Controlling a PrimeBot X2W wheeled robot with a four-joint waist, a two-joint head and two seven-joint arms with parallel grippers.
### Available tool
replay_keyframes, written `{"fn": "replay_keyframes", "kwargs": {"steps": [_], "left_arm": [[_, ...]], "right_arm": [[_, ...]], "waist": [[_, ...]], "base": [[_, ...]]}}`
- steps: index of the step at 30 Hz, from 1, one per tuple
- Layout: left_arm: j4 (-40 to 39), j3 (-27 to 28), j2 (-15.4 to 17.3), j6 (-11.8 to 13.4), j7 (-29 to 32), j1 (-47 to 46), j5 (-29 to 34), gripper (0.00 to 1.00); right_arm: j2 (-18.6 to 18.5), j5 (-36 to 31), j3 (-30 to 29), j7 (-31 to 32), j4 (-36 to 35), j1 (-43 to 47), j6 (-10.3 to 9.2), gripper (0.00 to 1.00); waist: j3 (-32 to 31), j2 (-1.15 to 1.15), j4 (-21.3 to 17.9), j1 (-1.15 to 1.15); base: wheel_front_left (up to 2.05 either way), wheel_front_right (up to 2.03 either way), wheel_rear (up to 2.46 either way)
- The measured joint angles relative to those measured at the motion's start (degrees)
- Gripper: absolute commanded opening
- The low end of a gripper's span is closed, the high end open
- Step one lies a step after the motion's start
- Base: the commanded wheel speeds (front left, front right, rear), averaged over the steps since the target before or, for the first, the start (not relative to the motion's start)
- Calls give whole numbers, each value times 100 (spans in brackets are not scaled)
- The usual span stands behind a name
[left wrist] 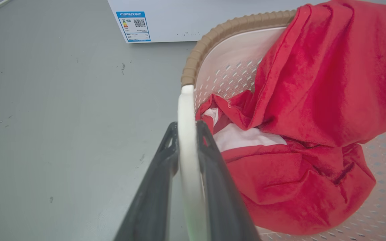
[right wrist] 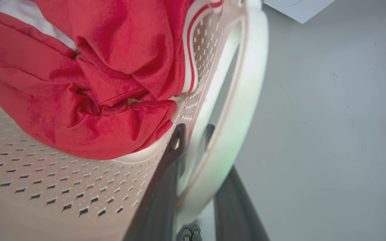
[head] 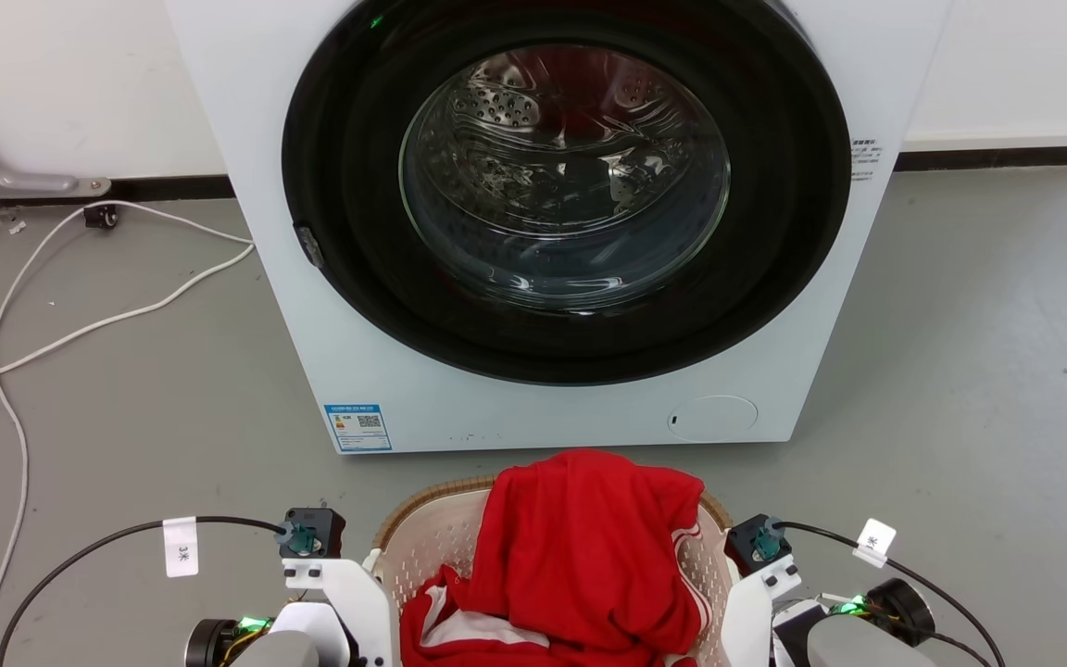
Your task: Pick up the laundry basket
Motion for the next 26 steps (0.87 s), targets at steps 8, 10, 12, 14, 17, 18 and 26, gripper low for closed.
{"fn": "replay_keyframes", "kwargs": {"steps": [8, 10, 12, 14, 17, 18, 26], "left_arm": [[2, -63, 4, 7, 1, 4, -48, 0], [2, -75, 8, 7, 1, 5, -52, 0], [2, -81, 12, 7, 1, 5, -58, 0], [2, -90, 14, 7, 1, 8, -60, 0], [2, -105, 16, 7, 2, 11, -101, 0], [2, -110, 18, 7, 2, 12, -102, 0], [2, -156, 35, 7, 2, 15, -149, 0]], "right_arm": [[0, 102, 104, -9, 23, -12, 0, 0], [0, 133, 127, -9, 25, -12, 0, 0], [0, 147, 155, -8, 26, -12, 0, 0], [0, 183, 183, -8, 25, -12, 0, 0], [0, 214, 219, -7, 25, -12, 1, 0], [-1, 235, 229, -7, 25, -12, 0, 0], [-1, 292, 307, -8, 31, -16, 1, 0]], "waist": [[-12, 0, 16, 0], [-13, 0, 17, 0], [-13, 0, 17, 0], [-13, 0, 17, 0], [-12, 0, 16, 0], [-11, 0, 15, 0], [-6, 0, 7, 0]], "base": [[0, 0, 0], [0, 0, 0], [0, 0, 0], [0, 0, 0], [0, 0, 0], [0, 0, 0], [0, 0, 0]]}}
